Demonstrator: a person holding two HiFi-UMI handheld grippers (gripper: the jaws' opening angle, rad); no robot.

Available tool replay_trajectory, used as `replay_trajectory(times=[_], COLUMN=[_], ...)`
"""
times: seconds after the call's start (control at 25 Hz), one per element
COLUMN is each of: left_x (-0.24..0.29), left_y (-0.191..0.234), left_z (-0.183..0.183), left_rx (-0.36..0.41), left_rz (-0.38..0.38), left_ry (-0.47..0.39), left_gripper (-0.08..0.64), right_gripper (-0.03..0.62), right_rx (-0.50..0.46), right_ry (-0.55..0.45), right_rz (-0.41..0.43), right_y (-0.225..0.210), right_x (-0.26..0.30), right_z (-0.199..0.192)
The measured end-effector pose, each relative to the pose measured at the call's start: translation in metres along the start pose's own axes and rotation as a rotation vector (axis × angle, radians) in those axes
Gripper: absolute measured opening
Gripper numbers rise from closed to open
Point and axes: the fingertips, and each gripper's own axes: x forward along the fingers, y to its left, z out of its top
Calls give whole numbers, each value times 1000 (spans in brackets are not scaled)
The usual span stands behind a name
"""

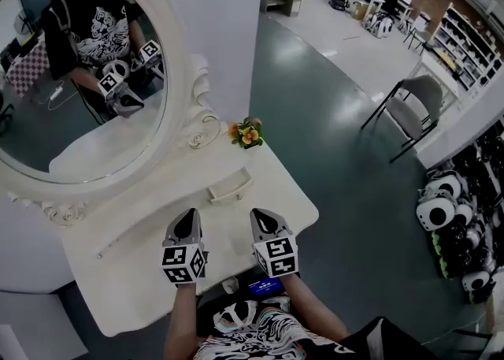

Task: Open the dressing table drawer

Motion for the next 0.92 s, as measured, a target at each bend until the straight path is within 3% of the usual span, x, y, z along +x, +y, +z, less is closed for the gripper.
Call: replay_trajectory(times=[0.92], left_x=[9], left_y=[6], left_z=[-6], left_rx=[-12], left_rz=[-8], left_ry=[16], left_gripper=[2], right_gripper=[2], right_rx=[-7], right_ry=[27], right_rz=[-11], right_y=[-2], right_x=[10], right_z=[-7])
